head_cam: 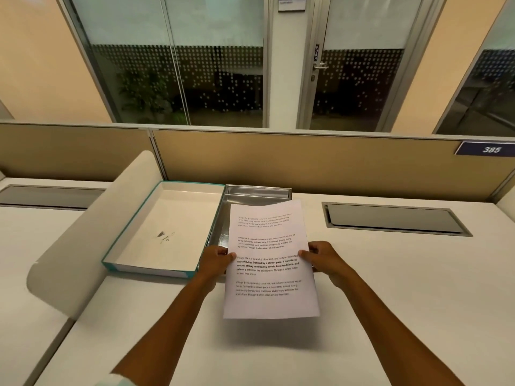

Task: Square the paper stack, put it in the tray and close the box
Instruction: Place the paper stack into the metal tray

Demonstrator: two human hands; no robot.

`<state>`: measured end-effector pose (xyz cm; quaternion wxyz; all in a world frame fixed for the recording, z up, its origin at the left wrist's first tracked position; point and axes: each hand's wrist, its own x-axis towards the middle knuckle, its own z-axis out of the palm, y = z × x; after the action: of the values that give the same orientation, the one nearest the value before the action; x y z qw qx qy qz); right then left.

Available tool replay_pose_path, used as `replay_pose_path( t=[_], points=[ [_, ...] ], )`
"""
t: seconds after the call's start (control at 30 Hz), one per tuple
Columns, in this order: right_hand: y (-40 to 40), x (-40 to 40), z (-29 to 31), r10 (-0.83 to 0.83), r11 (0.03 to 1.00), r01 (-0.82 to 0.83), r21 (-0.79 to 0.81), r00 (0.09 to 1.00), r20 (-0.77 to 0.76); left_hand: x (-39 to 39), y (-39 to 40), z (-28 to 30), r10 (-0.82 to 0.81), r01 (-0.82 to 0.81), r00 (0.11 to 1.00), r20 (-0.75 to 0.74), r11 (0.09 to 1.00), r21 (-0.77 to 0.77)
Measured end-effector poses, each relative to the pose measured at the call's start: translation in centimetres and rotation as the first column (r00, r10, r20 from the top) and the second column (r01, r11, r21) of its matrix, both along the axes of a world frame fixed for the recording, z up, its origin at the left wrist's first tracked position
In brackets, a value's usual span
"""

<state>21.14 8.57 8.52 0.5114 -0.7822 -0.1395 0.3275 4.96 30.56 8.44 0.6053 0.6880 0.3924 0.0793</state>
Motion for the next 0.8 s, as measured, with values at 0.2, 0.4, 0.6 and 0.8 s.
replay_pose_path(
  t=[0.2,0.4,0.6,0.8],
  points=[
    [5.2,2.7,-0.3,-0.022,0.998,0.020,-0.051,0.999,-0.031,2.7,4.9,-0.2,0.000,-0.001,0.999,-0.052,1.000,-0.024],
    [9.6,6.1,-1.1,-0.064,0.991,0.058,-0.124,0.997,-0.042,6.5,9.0,-1.3,0.039,-0.045,0.994,-0.100,0.998,-0.052],
    [12.9,9.5,-2.8,-0.082,0.975,0.076,-0.207,0.996,-0.021,10.4,11.6,-3.4,0.080,-0.083,0.983,-0.168,0.996,-0.014],
    [15.1,11.5,-4.7,-0.082,0.950,0.087,-0.299,0.996,0.029,13.0,12.7,-4.7,0.112,-0.095,0.967,-0.231,0.992,0.084]
  ],
)
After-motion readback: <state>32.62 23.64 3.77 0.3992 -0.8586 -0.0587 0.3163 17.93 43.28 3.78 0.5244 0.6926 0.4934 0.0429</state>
